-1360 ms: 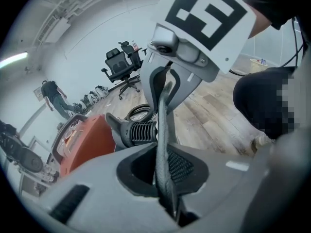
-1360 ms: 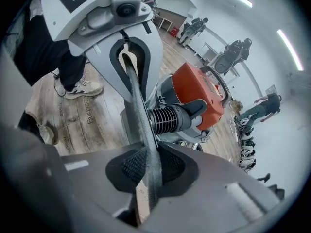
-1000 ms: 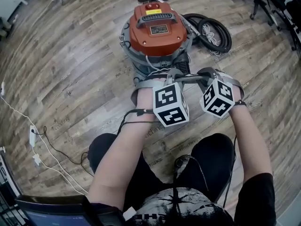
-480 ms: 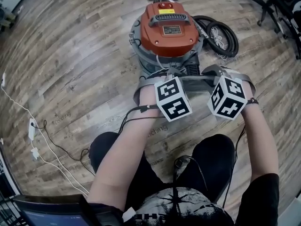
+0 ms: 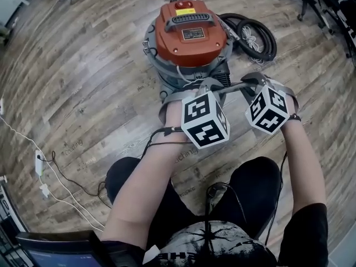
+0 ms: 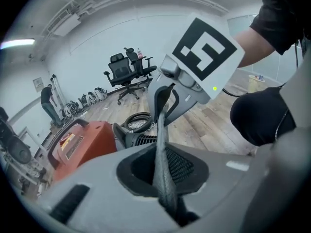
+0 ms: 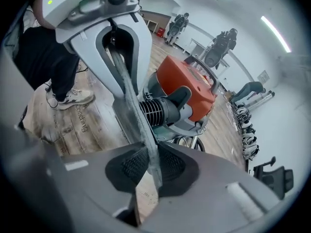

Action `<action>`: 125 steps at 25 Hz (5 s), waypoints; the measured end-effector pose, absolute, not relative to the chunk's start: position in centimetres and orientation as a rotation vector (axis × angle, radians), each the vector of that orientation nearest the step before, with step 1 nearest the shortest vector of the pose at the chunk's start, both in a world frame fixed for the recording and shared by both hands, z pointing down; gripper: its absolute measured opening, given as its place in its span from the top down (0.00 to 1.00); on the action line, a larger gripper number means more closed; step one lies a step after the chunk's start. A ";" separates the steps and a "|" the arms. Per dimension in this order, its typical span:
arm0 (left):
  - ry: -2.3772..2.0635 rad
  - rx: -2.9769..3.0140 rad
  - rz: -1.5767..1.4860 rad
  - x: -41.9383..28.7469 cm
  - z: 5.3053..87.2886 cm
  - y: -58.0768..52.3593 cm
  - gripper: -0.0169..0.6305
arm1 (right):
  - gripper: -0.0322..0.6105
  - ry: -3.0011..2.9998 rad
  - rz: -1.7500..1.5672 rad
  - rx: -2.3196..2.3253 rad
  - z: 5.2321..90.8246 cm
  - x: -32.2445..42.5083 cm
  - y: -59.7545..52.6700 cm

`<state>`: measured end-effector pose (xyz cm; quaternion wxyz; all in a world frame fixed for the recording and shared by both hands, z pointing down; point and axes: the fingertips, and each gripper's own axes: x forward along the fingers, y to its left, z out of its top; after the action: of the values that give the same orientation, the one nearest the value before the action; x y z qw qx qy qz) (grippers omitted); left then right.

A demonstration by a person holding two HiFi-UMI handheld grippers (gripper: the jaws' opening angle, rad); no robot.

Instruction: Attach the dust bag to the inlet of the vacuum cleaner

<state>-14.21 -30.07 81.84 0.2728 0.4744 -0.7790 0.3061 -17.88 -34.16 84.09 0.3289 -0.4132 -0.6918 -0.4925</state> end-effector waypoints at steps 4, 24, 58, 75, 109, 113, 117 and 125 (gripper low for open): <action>-2.087 1.208 0.833 -14.2 82.5 -28.3 0.92 | 0.89 -1.789 -1.326 -1.129 82.2 -16.8 -32.9; -2.183 1.205 0.730 -15.5 81.4 -29.6 0.93 | 0.86 -1.867 -1.220 -1.052 84.2 -18.3 -33.7; -2.166 1.070 0.752 -16.5 83.8 -28.2 0.92 | 0.88 -1.889 -1.592 -1.027 81.7 -19.5 -31.7; -2.265 1.078 0.806 -18.9 81.8 -29.7 0.91 | 0.88 -2.006 -1.439 -0.953 83.7 -21.1 -33.8; -2.255 1.023 0.663 -18.8 82.9 -28.4 0.91 | 0.88 -2.070 -1.505 -0.923 81.8 -20.7 -32.5; -2.267 1.010 0.682 -18.8 82.8 -28.4 0.91 | 0.88 -2.070 -1.508 -0.924 81.7 -20.7 -32.4; -2.286 0.998 0.669 -18.6 82.8 -28.6 0.91 | 0.88 -2.081 -1.491 -0.919 81.8 -20.4 -32.7; -2.278 0.997 0.677 -18.3 83.2 -28.8 0.83 | 0.73 -2.088 -1.417 -0.920 82.3 -20.3 -32.9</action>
<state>-18.31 -28.85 83.18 0.2782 0.3717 -0.8490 0.2522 -20.29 -32.91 82.26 0.2258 -0.3336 -0.7573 -0.5140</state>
